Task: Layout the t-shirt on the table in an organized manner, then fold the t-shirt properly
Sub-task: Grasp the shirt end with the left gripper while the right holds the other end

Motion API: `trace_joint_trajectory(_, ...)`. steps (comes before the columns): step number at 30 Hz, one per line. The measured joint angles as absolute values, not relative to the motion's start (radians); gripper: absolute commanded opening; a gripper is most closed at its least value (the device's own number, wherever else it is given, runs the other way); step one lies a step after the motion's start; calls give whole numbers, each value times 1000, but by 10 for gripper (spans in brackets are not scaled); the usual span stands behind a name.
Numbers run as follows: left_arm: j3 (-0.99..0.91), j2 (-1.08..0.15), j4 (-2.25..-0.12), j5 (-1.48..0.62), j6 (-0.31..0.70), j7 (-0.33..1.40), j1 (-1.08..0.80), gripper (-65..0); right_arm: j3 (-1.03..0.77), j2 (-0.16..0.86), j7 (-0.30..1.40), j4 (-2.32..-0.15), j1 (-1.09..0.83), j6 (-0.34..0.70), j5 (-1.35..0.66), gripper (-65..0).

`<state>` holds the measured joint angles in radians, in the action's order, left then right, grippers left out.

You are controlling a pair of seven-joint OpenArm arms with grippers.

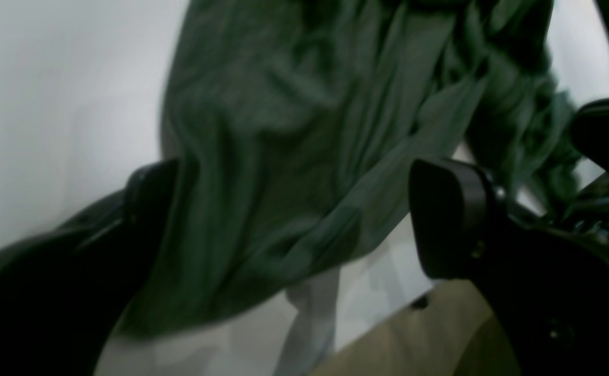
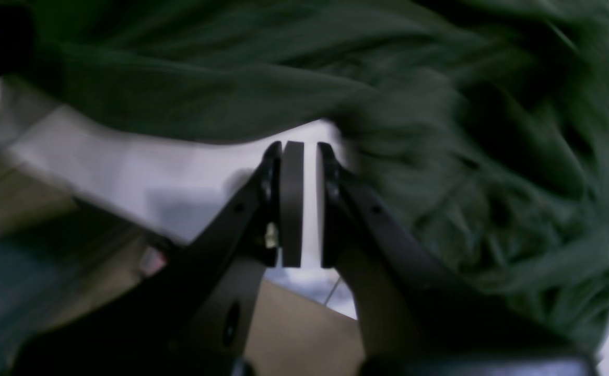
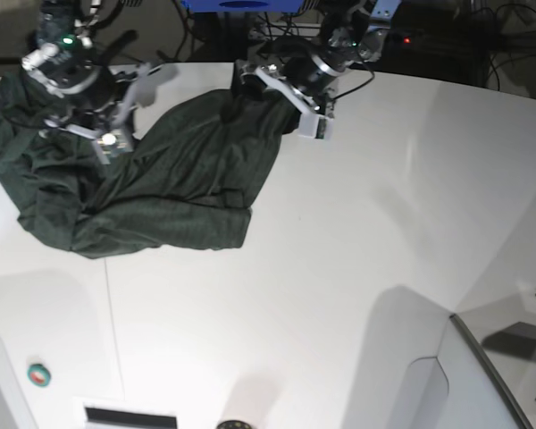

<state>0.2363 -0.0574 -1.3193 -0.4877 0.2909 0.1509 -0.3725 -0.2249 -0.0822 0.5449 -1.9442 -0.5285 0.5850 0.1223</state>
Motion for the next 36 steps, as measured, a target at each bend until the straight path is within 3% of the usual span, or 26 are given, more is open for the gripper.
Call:
trace_joint_trajectory(4, 265, -36, -1275, -490, 302, 142, -335, -51, -576, -121, 514, -1927, -525, 590, -206, -602)
trace_joint_trajectory(6, 283, -41, -1260, -498, 307, 137, -321, -91, -722, -94, 548, -1873, -504, 576, -353, -548)
trace_joint_trajectory(9, 319, -42, -1232, -487, 295, 151, -297, -329, -838, -23, 664, -1772, -471, 575, -492, -386)
trace_joint_trajectory(12, 325, -46, -1192, -489, 290, 170, -281, -638, -854, 32, 767, -1687, -444, 577, -575, -263)
trace_joint_trajectory(15, 321, -54, -1177, -496, 304, 181, -268, -650, -849, 58, 794, -1631, -445, 587, -671, -233)
trace_joint_trajectory(18, 324, -78, -1182, -500, 312, 180, -265, -650, -849, 54, 852, -1576, -439, 663, -685, -231)
trace_joint_trajectory(36, 320, -222, -1300, -487, 281, 208, -297, -650, -716, 113, 832, -1248, -319, 697, -729, -240)
